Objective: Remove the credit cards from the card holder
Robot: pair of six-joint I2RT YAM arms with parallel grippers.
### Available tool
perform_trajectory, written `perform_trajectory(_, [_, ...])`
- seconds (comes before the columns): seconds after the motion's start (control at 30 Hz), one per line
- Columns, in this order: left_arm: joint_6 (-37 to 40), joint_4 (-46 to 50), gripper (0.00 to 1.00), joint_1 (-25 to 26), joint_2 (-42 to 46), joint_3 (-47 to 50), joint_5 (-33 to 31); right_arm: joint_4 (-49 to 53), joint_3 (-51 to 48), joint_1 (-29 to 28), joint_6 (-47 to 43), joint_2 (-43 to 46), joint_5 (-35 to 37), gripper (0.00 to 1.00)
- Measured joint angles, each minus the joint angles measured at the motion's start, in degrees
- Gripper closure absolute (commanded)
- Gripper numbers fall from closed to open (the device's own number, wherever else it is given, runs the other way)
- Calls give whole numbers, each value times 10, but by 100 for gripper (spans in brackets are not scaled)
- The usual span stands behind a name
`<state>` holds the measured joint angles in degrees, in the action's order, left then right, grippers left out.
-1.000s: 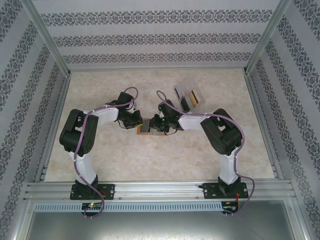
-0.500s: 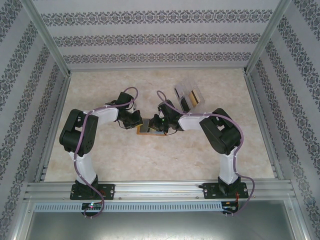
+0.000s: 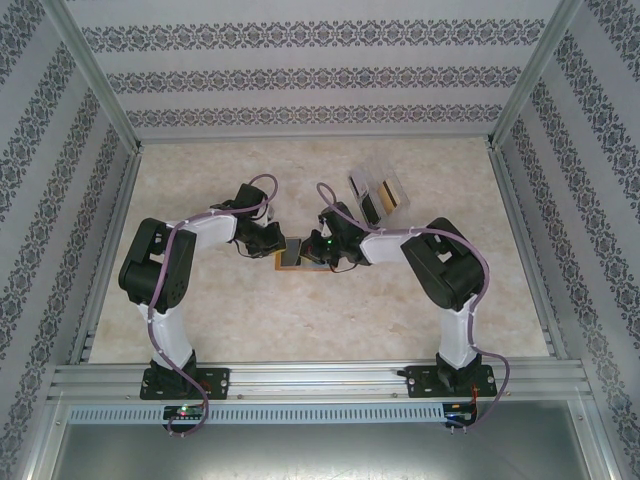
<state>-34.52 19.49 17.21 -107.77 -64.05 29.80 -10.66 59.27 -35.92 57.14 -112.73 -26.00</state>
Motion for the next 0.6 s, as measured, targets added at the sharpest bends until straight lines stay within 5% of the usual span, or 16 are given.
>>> perform_trajectory(0.23, [3,6,91,0,0,0,2,-3,-14,6,0,10,2,97])
perform_trajectory(0.4, [5,6,92,0,-3,0,5,-11,-15,6,0,11,-1,83])
perform_trajectory(0.6, [5,6,93,0,-5,-1,9,-38,-15,5,14,4,-19,81])
